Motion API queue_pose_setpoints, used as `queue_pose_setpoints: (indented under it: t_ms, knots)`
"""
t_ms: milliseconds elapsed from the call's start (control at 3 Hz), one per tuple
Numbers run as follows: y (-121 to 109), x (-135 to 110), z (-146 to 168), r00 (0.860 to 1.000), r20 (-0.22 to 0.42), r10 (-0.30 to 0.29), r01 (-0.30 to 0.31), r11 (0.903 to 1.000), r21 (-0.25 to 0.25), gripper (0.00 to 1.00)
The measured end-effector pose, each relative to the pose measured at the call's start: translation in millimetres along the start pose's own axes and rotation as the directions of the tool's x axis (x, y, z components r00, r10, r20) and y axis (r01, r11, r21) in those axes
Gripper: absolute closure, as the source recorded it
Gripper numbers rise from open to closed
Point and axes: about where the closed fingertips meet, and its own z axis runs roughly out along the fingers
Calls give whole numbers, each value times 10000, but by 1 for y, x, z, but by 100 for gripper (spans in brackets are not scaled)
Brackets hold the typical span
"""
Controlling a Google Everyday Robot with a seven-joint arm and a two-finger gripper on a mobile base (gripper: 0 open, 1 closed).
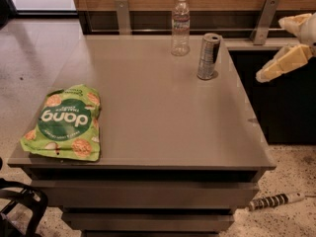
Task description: Move redbull can near green rice chip bag
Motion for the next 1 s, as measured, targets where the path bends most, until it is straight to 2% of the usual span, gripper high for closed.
queue_pose_setpoints:
  t_ms: [333, 667, 1000]
  knots:
    - [-4, 14, 35, 9940, 972, 504, -478, 9984, -293, 0]
    - [-10, 23, 60, 9750, 2036, 891, -829, 9958, -387, 0]
    - [-21, 21, 77, 9444, 3109, 1065, -995, 9943, -384, 0]
